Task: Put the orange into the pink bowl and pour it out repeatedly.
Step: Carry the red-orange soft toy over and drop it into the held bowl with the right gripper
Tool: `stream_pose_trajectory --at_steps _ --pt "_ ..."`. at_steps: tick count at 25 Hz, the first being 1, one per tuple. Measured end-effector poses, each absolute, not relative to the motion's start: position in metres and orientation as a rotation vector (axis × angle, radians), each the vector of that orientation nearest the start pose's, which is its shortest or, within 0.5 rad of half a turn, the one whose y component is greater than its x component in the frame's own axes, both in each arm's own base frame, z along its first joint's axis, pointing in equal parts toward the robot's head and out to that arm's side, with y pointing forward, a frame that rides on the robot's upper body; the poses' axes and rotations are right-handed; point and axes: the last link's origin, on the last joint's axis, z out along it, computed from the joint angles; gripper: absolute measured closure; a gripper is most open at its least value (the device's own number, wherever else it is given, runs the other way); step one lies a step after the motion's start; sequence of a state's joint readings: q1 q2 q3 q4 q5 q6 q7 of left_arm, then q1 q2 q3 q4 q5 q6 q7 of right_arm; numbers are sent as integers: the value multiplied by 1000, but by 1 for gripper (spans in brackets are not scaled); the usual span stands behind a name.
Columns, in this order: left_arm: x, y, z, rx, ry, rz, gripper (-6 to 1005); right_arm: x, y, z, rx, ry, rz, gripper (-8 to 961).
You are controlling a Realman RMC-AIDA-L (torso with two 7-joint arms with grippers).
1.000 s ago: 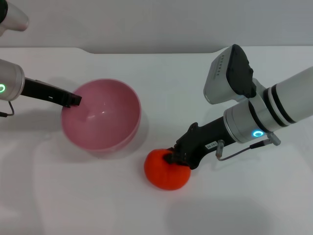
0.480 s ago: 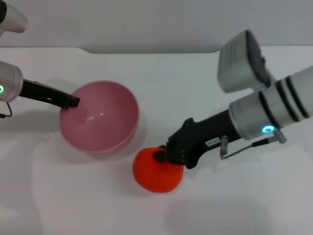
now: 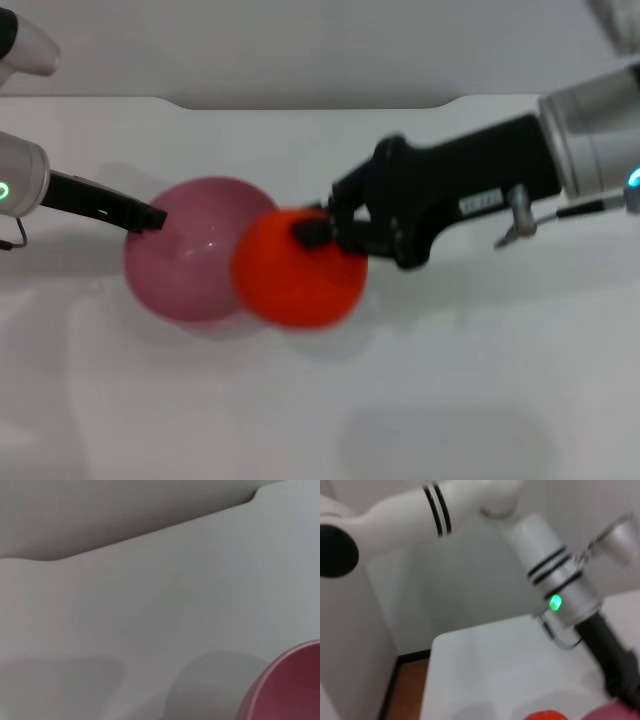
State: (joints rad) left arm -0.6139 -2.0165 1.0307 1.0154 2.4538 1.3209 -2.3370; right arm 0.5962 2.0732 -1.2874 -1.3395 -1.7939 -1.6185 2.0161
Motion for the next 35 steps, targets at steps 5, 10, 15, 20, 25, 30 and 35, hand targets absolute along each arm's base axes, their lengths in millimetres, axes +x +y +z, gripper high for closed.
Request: stream_pose_trajectory --at_steps 5,10,15,20,25,30,35 --pt "-248 389 30 -2447 -1144 110 811 82 340 13 -3029 196 579 903" --pt "-237 387 19 -2492 -1130 81 810 88 350 2 -2992 234 570 901" --pt "-218 383 3 -2601 -1079 46 809 96 358 -12 -2956 281 549 898" --pt "-205 384 -3 -2646 -1041 24 808 102 364 -29 -2954 302 505 896" --pt "-203 386 -3 -2645 -1031 31 807 100 364 -34 -2971 299 482 894" --pt "-210 391 1 -2603 -1034 52 806 101 363 -34 -2944 297 492 854" --pt "-215 391 3 -2586 -1043 68 806 103 364 -32 -2920 308 505 755"
